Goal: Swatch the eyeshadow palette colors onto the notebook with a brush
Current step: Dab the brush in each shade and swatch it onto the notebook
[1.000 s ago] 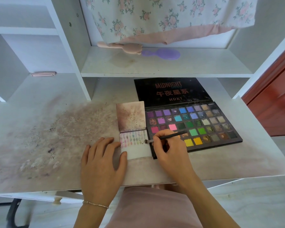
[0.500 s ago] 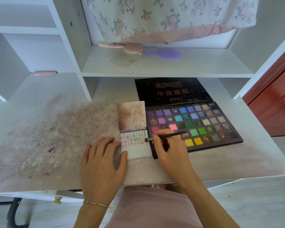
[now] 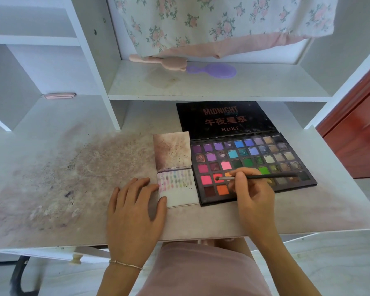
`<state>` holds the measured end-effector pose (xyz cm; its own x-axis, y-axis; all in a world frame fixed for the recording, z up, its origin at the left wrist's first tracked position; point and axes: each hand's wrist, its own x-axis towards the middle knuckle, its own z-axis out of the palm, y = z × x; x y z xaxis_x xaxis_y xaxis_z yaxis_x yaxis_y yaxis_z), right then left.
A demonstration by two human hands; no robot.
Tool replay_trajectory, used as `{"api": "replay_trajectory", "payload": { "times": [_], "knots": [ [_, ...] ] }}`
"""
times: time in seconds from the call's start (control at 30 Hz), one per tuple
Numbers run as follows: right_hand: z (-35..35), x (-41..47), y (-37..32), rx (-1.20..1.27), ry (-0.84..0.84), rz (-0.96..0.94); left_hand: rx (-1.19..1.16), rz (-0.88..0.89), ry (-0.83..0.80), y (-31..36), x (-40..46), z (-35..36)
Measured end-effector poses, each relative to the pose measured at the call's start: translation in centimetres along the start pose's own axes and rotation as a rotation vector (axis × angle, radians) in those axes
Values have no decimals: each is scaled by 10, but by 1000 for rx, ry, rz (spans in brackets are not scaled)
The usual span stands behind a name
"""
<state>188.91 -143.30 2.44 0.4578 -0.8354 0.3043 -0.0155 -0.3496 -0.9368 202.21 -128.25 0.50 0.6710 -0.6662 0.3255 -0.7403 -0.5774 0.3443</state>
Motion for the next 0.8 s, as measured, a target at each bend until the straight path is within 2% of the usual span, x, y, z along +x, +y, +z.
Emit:
{"api": "replay_trajectory", "payload": {
  "times": [0.3, 0.5, 0.8],
  "knots": [
    [-14, -4, 5, -151, -152, -86, -20, 27, -19, -2, -1, -2],
    [-14, -6, 7, -231, -269, -79, -19, 38, -36, -2, -1, -4],
    [-14, -7, 8, -254, -295, -67, -14, 26, -52, -2, -2, -3]
  ]
}}
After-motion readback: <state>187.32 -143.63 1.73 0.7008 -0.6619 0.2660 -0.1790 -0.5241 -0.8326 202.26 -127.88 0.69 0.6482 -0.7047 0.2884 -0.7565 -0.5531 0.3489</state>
